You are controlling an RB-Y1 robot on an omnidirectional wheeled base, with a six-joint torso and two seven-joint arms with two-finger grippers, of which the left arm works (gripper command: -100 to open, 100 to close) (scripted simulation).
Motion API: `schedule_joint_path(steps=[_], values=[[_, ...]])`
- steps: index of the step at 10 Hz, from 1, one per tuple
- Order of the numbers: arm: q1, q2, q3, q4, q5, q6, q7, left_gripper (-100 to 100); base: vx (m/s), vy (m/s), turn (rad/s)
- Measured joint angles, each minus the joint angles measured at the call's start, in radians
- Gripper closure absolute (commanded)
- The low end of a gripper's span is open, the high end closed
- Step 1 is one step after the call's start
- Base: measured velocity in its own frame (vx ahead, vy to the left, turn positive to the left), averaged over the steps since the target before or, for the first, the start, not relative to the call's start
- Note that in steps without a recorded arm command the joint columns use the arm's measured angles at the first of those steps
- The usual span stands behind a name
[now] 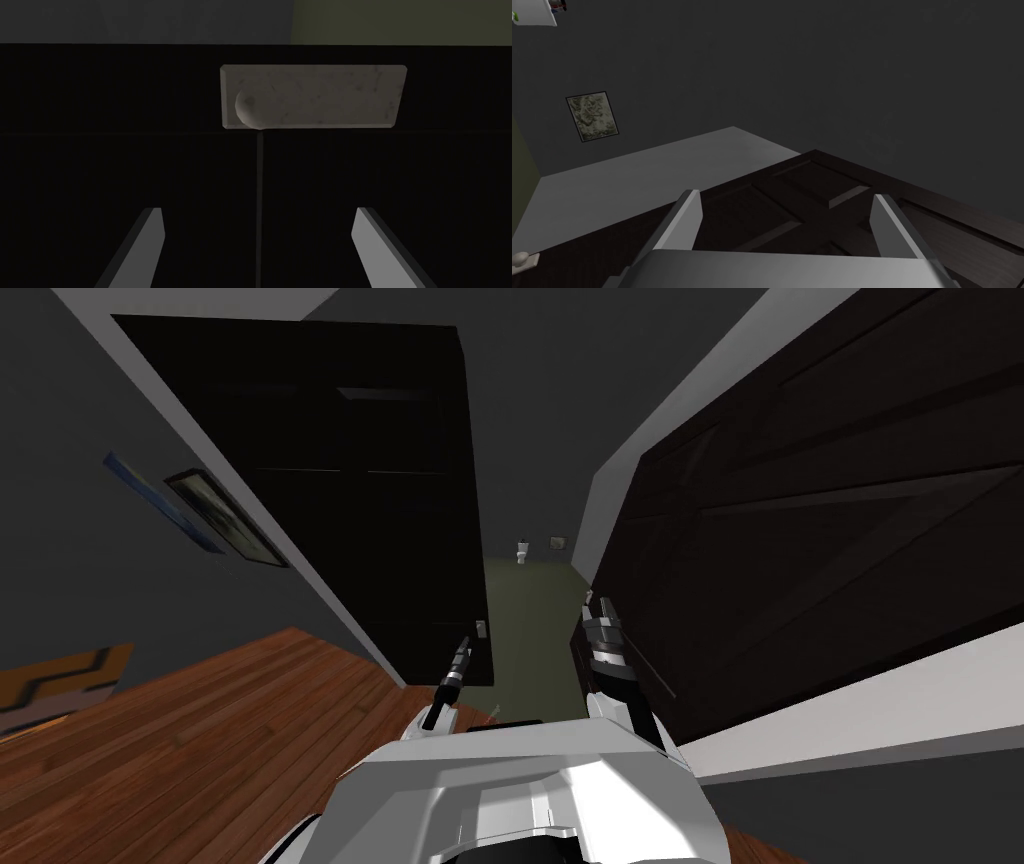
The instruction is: Push the door open
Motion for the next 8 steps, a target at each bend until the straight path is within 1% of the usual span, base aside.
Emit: schedule_joint_path(steps=[1,2,3,5,8], values=[[0.0,-0.004,-0.001,0.0,0.0,0.0,0.002,-100,-0.201,-0.063,0.026],[0.001,-0.009,-0.003,-0.001,0.0,0.0,0.003,-100,-0.094,-0.036,0.008],[0.002,-0.01,-0.003,-0.001,0.0,0.0,0.003,-100,0.101,-0.009,-0.023],[0.0,-0.007,0.0,0.004,0.002,-0.003,0.001,-100,0.164,0.004,-0.022],[0.001,-0.006,0.005,0.006,0.004,-0.008,-0.003,-100,0.206,-0.036,-0.026]])
